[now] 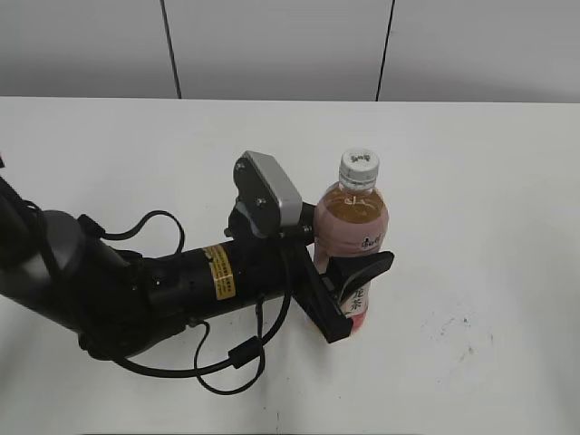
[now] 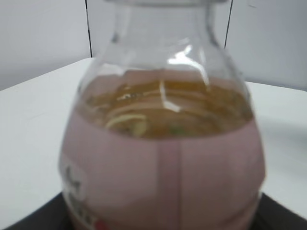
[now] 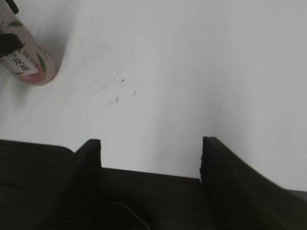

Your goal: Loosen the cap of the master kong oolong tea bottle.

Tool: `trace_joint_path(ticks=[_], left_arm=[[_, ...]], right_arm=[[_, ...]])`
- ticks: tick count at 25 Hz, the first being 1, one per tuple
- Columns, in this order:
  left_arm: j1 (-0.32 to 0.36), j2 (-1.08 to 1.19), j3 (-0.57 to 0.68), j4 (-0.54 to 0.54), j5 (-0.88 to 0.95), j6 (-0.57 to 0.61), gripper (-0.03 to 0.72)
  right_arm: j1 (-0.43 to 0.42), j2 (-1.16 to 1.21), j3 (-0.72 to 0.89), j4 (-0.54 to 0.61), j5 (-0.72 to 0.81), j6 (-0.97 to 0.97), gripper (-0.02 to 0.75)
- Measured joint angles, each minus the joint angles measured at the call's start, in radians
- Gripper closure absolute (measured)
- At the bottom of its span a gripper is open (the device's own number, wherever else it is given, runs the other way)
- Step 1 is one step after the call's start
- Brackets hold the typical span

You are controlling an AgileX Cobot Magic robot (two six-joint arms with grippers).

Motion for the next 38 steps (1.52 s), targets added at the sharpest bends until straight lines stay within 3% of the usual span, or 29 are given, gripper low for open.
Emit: trace_joint_path(ticks=[9, 13, 21, 25, 38], left_arm=[[0.0, 0.0, 0.0, 0.0, -0.002, 0.0, 0.288], [0.0, 0.0, 0.0, 0.0, -0.002, 0.0, 0.288], [0.0, 0.0, 0.0, 0.0, -0.002, 0.0, 0.288], [0.0, 0.0, 0.0, 0.0, -0.002, 0.0, 0.288], [0.0, 0.0, 0.0, 0.0, -0.003, 0.0, 0.288]], right_arm=[[0.004, 0.641, -0.295, 0.069, 0.045, -0.02, 0.278], [0.076, 0.807, -0.452, 0.073, 0.091, -0.008, 0.279], [0.381, 1.021, -0.702, 0.063, 0.113, 0.15, 0.279], [0.478, 1.128, -0.827, 0.05, 0.115, 0.201, 0.279], [0.542, 1.278, -0.911, 0.036, 0.12, 0.244, 0.279]])
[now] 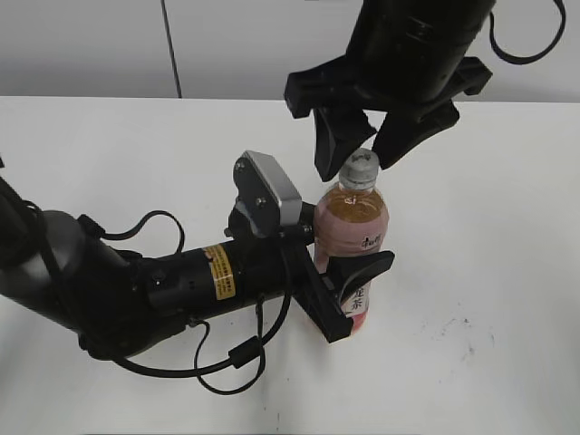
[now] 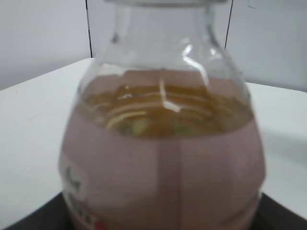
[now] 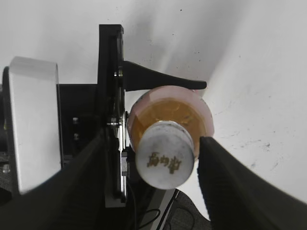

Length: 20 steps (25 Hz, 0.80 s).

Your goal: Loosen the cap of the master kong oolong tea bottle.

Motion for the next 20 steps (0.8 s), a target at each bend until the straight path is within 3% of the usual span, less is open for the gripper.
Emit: trace_joint_path(ticks=[5, 8, 13, 17, 20], left_arm=[[0.0, 0.0, 0.0, 0.0, 0.0, 0.0, 0.288], [0.0, 0.0, 0.0, 0.0, 0.0, 0.0, 0.288], [0.0, 0.0, 0.0, -0.002, 0.0, 0.0, 0.288], [0.0, 0.001, 0.0, -0.003, 0.0, 0.0, 0.288], [0.0, 0.003, 0.0, -0.003, -0.001, 0.001, 0.288]], right_arm=[[0.0, 0.008, 0.0, -0.009, 0.0, 0.003, 0.321], [0.0, 0.008, 0.0, -0.035, 0.0, 0.004, 0.453], [0.001, 0.008, -0.001, -0.044, 0.0, -0.059, 0.467], [0.001, 0.008, -0.001, -0.041, 0.0, -0.283, 0.467], [0.001, 0.008, -0.001, -0.035, 0.0, -0.607, 0.467]])
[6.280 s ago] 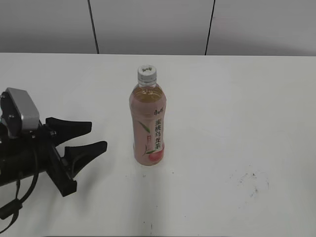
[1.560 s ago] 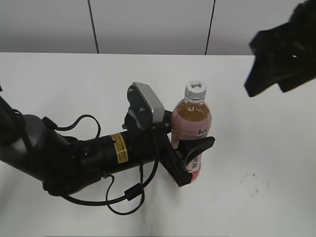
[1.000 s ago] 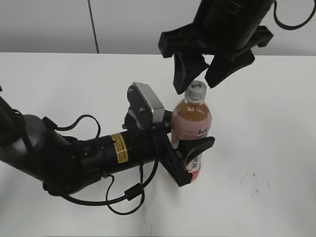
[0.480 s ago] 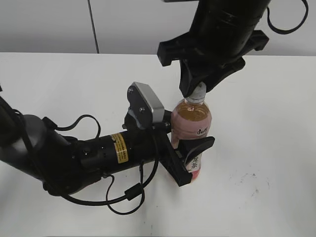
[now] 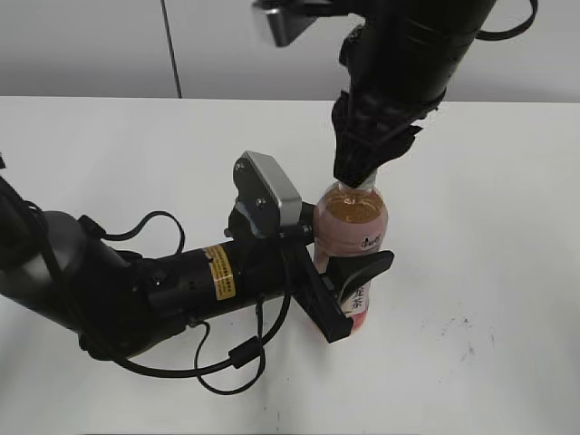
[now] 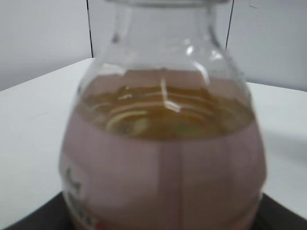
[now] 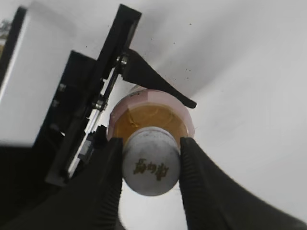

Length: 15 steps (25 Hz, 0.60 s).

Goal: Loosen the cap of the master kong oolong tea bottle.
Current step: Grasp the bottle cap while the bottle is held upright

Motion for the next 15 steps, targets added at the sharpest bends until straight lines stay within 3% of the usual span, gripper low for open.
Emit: trace_joint_path(ticks=[7, 13, 15], left_arm=[[0.0, 0.004, 0.0, 0.0, -0.009, 0.003, 0.288], [0.0, 0.004, 0.0, 0.0, -0.009, 0.005, 0.288], [0.0, 0.004, 0.0, 0.0, -0.009, 0.005, 0.288]], right_arm=[[0.0, 0.0, -0.004, 0.002, 0.007, -0.68, 0.467], [0.0, 0.0, -0.005, 0.017, 0.007, -0.79, 0.465], [0.0, 0.0, -0.005, 0.033, 0.007, -0.769, 0.419]])
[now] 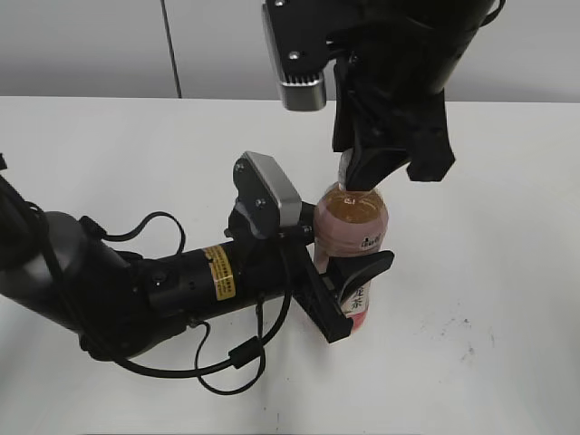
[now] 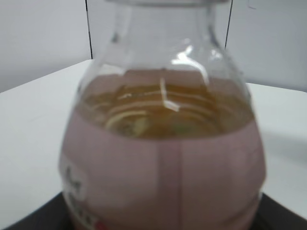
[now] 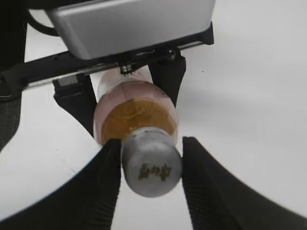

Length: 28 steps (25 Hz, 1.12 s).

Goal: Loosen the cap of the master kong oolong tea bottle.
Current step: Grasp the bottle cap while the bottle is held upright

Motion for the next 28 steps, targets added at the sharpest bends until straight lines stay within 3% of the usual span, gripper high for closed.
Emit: trace_joint_path(ticks=[4, 7, 12, 17, 21, 28], left_arm=[[0.0, 0.0, 0.0, -0.001, 0.0, -0.002, 0.288], [0.0, 0.0, 0.0, -0.001, 0.0, -0.002, 0.288], [0.0, 0.0, 0.0, -0.001, 0.0, -0.002, 0.288], [0.0, 0.0, 0.0, -0.001, 0.0, -0.002, 0.288], [0.0, 0.0, 0.0, -0.001, 0.0, -0.002, 0.288], [0.0, 0.0, 0.0, -0.001, 0.0, -0.002, 0.288]], right_arm=[[0.0, 0.0, 0.0, 0.048, -0.001, 0.138, 0.244], [0.0, 0.0, -0.005, 0.051, -0.001, 0.321, 0.171], [0.0, 0.0, -0.084, 0.04, -0.001, 0.846, 0.16], [0.0, -0.001, -0.119, -0.091, -0.001, 1.316, 0.16], [0.0, -0.001, -0.108, -0.103, 0.0, 1.442, 0.172], [0.0, -0.001, -0.018, -0.048, -0.001, 1.465, 0.204]])
